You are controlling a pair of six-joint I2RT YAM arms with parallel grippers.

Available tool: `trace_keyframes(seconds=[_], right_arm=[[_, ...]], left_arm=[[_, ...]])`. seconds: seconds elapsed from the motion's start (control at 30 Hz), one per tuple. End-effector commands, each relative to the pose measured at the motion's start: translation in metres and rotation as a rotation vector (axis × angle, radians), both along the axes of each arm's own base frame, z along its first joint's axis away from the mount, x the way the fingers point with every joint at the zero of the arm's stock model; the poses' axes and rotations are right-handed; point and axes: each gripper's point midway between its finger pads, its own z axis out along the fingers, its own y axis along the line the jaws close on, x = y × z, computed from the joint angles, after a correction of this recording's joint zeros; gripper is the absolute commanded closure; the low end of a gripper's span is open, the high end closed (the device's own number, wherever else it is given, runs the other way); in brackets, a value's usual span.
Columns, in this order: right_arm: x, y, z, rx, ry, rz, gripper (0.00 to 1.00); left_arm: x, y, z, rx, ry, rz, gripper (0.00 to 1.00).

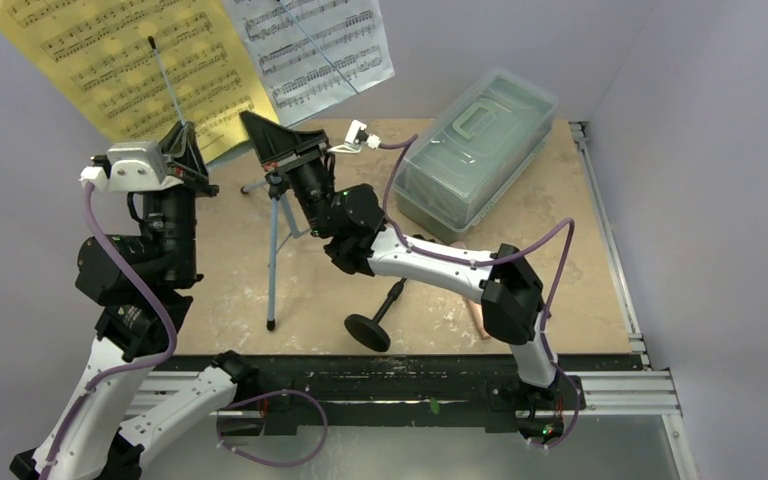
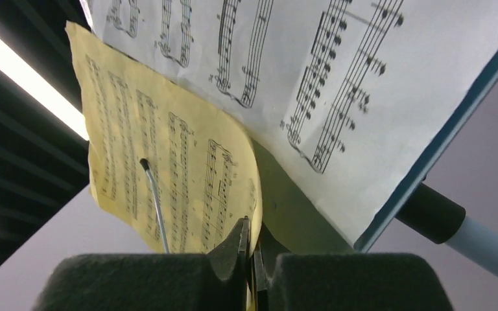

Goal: Set up the instrument practice props

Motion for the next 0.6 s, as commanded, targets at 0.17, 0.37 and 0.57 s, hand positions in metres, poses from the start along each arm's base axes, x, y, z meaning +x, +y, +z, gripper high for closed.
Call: trace_keyframes(seconds=[0.17, 0.37, 0.57], right_arm=[[-0.01, -0.013, 0.007, -0.033, -0.04, -0.09, 0.79], [-0.014, -0.029, 0.008, -0.117, -0.031, -0.123, 0.53], [-0.019, -0.049, 0.002, -0.269, 0.012, -0.153, 0.27]], left_arm=[[-0.029, 0.007, 0.042, -0.134, -0.176, -0.076, 0.67], [-0.034, 0.009, 0.04, -0.164, -0.175, -0.095, 0.45], [-0.032, 0.003, 0.035, -0.185, -0.154, -0.134, 0.3]])
